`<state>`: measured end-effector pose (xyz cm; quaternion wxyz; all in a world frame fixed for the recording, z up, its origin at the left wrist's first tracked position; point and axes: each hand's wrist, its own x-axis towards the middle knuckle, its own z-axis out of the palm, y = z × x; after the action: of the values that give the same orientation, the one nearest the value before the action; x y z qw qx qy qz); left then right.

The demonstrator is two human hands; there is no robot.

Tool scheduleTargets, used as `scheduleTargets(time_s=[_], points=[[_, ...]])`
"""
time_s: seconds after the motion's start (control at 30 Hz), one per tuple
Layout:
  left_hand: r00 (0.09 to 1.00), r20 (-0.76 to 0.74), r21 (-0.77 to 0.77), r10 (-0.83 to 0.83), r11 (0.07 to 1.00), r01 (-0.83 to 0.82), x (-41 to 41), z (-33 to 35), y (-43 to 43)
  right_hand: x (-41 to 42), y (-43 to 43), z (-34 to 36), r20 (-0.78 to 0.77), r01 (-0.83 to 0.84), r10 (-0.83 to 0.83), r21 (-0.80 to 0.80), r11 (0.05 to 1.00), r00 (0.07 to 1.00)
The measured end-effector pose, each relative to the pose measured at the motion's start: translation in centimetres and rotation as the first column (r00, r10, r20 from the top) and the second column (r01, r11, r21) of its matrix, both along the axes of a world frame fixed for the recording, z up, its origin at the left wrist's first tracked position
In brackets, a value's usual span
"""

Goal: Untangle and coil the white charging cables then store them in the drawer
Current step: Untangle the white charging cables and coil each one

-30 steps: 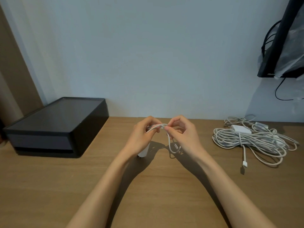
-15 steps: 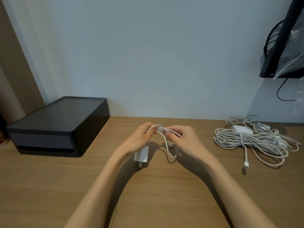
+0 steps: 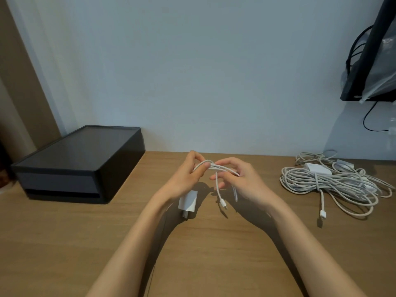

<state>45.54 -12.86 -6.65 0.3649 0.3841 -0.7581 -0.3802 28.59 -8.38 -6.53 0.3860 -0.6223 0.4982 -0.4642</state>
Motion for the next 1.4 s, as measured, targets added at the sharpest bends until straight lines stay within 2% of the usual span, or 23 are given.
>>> scheduleTargets(time_s=[0.13,0.3,0.43,0.57,0.63,0.73,0.8,0.87,1.0,1.13,1.27,1.4], points=[[0.997,-0.061,0.007,-0.036,0.999,0.037,0.2,0.2,0.2,-0.2,0.3,0.4,0.113,-0.054,0.048,0.05,0.997,0.992],[0.998,-0.062,0.013,-0.026,1.0,0.027,0.3,0.2,0.0,0.5,0.6,0.3,0.105,-0.049,0.056,-0.066,0.997,0.993],[1.0,-0.028,-0.048,-0.014,0.999,0.013,0.4,-0.1,-0.2,0.4,0.3,0.0,-0.068,0.012,-0.025,-0.187,0.982,0.997],[1.0,-0.009,-0.09,0.019,0.996,-0.02,0.3,-0.4,-0.5,-0.2,0.1,0.0,-0.092,0.071,-0.093,-0.213,0.974,0.991],[0.998,-0.013,-0.101,0.063,0.993,-0.064,0.2,-0.6,-0.8,-0.5,0.0,0.3,-0.232,0.11,-0.171,-0.254,0.961,0.958],[0.993,0.026,-0.164,0.117,0.98,-0.111,0.1,-1.2,-1.1,-0.4,0.1,0.5,-0.347,0.063,-0.151,-0.252,0.966,0.926],[0.988,0.073,-0.199,0.134,0.973,-0.117,-0.1,-1.6,-1.2,-0.1,0.3,0.6,-0.368,0.052,-0.139,-0.236,0.97,0.919],[0.991,0.08,-0.201,0.112,0.975,-0.094,-0.2,-1.6,-1.1,0.2,0.5,0.7,-0.308,0.061,-0.12,-0.193,0.979,0.944],[0.999,0.052,-0.161,0.005,0.987,0.004,-0.4,-1.2,-0.7,0.1,0.5,1.2,-0.077,0.057,-0.067,-0.128,0.99,0.995],[0.996,0.025,-0.109,-0.088,0.99,0.09,-0.8,-0.8,0.0,-0.3,0.7,1.4,0.017,0.043,-0.042,-0.058,0.997,0.999],[0.981,0.065,-0.069,-0.182,0.98,0.187,-1.2,-0.4,0.8,-0.7,0.5,1.0,0.036,0.178,-0.176,-0.06,0.982,0.984],[0.979,0.054,0.0,-0.196,0.981,0.196,-1.5,-0.1,1.1,-0.7,0.4,0.9,0.18,0.235,-0.227,-0.025,0.972,0.957]])
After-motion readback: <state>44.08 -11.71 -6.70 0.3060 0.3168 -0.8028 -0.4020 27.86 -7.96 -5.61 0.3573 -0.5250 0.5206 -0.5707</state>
